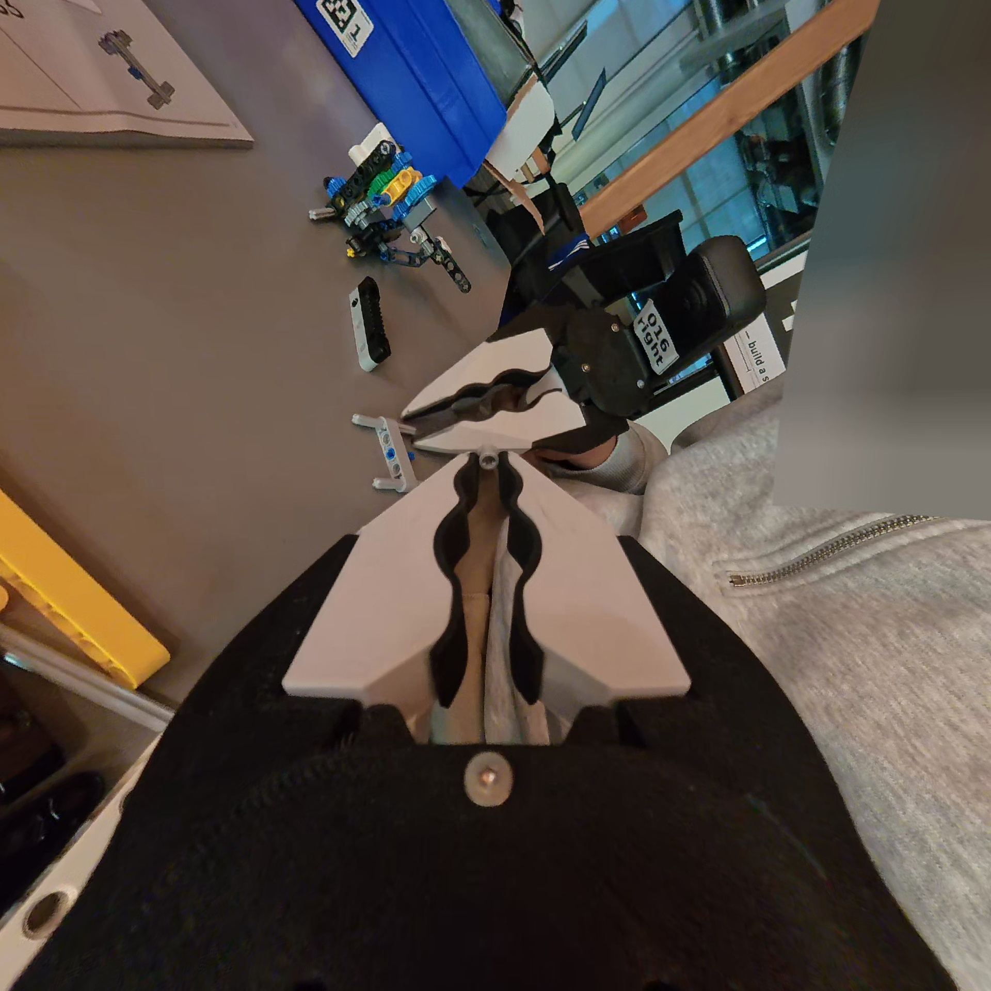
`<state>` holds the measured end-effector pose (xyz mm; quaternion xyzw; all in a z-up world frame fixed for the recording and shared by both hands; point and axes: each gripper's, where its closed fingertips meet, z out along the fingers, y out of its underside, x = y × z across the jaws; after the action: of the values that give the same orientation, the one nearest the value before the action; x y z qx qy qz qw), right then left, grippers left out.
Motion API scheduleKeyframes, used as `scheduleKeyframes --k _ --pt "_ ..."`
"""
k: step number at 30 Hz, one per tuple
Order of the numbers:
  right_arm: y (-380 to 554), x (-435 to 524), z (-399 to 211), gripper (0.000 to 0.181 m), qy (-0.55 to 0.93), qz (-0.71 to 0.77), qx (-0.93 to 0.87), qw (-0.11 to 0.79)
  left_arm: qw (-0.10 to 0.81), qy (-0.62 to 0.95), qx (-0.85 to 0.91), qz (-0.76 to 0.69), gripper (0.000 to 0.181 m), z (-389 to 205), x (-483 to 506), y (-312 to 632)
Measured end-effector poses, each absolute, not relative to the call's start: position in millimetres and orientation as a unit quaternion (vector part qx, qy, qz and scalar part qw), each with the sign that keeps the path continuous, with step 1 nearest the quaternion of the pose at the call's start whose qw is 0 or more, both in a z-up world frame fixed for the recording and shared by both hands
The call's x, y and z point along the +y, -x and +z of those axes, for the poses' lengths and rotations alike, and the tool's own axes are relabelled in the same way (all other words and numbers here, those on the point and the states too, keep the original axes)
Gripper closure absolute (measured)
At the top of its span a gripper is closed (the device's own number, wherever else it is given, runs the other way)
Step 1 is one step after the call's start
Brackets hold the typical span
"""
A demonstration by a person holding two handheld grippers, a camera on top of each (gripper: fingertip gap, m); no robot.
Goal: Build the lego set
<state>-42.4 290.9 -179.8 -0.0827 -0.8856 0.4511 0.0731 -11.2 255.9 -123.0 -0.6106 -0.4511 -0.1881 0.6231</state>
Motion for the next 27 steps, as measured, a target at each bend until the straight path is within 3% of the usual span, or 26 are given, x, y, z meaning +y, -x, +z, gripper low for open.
scheduleKeyframes --k 1,18,27 --pt "42.4 290.4 -179.8 0.168 0.083 0.451 -0.886 0.074 0.624 0.610 -0.451 -0.188 0.177 -122.8 255.9 11.2" --pt "45.9 285.2 -179.1 0.163 0.096 0.453 -0.883 0.073 0.623 0.609 -0.451 -0.194 0.177 -124.1 256.6 11.4" --pt "42.9 283.9 -178.0 0.177 0.096 0.458 -0.882 0.061 0.623 0.610 -0.450 -0.193 0.177 -123.6 257.4 10.7"
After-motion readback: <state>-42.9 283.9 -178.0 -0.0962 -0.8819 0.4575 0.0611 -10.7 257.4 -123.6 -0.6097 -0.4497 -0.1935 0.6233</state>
